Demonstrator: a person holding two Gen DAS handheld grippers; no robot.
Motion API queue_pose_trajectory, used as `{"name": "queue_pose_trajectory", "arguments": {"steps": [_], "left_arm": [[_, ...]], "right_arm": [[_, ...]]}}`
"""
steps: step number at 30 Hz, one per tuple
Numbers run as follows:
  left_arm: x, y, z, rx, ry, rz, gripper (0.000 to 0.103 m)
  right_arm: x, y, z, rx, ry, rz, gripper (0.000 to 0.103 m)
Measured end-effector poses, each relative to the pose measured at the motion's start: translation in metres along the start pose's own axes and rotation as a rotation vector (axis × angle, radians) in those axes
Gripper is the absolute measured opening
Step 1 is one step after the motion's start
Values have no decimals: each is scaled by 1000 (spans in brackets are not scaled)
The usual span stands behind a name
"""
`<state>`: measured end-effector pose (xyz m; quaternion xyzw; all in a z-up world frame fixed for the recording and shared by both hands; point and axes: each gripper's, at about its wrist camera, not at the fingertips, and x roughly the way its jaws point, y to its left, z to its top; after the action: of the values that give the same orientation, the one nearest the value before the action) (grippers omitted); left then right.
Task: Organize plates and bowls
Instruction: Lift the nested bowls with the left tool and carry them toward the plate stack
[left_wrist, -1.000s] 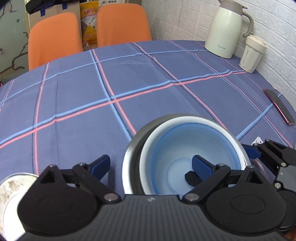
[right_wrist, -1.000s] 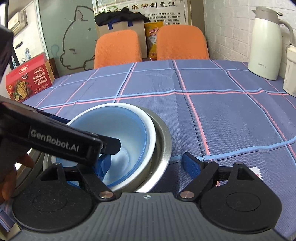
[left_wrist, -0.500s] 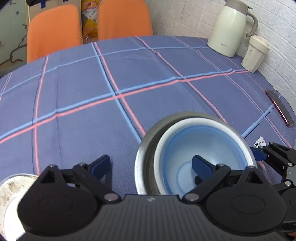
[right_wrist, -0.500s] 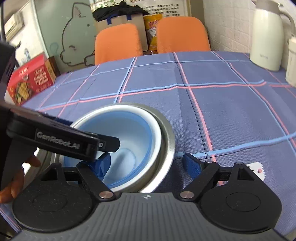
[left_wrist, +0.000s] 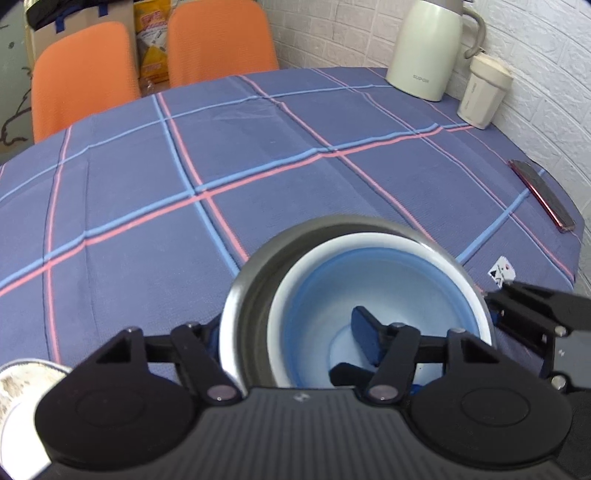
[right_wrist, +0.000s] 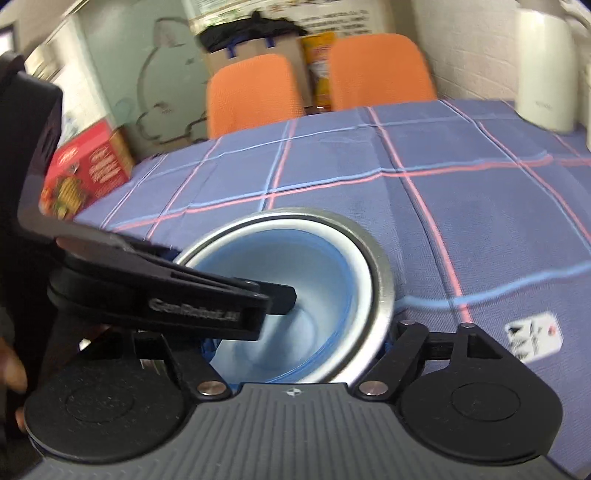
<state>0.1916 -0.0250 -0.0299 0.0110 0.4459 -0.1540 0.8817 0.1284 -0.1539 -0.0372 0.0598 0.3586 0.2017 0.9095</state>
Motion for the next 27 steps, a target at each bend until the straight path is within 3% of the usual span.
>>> {"name": "queue_pose_trajectory", "arguments": {"steps": [5,13,19,27], "left_arm": [[-2,1,10,-51,21,-20,59],[-49,-6,33,-15,-102,-21,58],[-91,2,30,-16,-196,27,60],[-135,43,-5,-97,-251,113,60]], "right_arm": [[-6,10,6,-6,-14,-54,68],[-37,27,35,-64,-125,-65,68],[-51,51,45,-109,-182,-17,69],[-44,100,37,-184,-181,78,69]]}}
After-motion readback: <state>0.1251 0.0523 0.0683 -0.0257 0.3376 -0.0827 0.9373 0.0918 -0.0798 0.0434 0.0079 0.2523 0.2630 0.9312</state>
